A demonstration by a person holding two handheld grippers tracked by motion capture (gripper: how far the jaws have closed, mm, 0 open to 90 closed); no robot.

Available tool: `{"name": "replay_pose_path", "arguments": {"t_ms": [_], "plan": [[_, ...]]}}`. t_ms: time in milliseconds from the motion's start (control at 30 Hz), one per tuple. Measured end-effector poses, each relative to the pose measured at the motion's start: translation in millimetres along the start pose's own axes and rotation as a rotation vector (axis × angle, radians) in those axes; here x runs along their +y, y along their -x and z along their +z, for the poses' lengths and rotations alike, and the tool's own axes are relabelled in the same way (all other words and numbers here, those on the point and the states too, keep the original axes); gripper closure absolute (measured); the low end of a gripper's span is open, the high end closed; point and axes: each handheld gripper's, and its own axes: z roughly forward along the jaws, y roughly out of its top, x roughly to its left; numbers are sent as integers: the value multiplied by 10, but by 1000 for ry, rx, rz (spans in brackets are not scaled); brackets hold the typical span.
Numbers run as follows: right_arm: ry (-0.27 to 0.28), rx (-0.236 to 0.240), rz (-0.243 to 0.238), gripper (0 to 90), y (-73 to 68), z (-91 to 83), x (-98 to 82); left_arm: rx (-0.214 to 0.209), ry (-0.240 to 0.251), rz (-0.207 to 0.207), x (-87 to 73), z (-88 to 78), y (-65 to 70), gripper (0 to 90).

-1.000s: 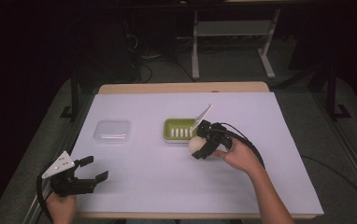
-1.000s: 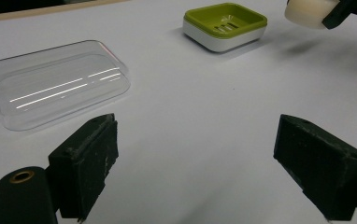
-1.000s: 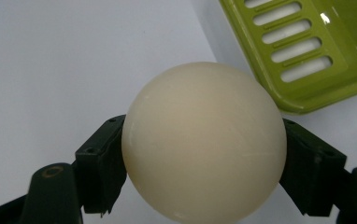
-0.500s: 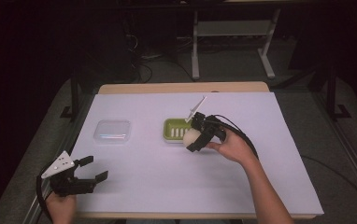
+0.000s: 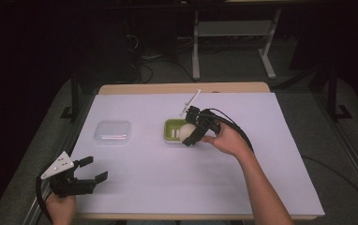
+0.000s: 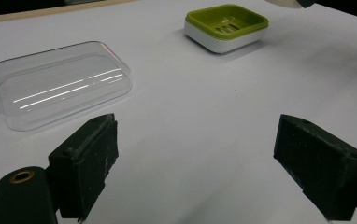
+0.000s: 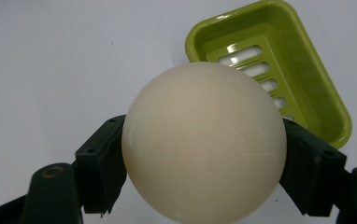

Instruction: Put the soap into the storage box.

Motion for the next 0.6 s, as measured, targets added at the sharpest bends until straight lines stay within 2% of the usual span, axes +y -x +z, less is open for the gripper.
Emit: {"name": "replay_pose_path", "arguments": {"t_ms": [200,500,600], "plan": [[-4,-7,8,236,60,-11,57,-2,2,-1,-1,10,2,132],[-13,-11,49,236,209,57,118,-3,0,-1,2,15,1,132],[-15,-13,48,236,241,90,137,-3,-3,6,3,11,-2,133]]}}
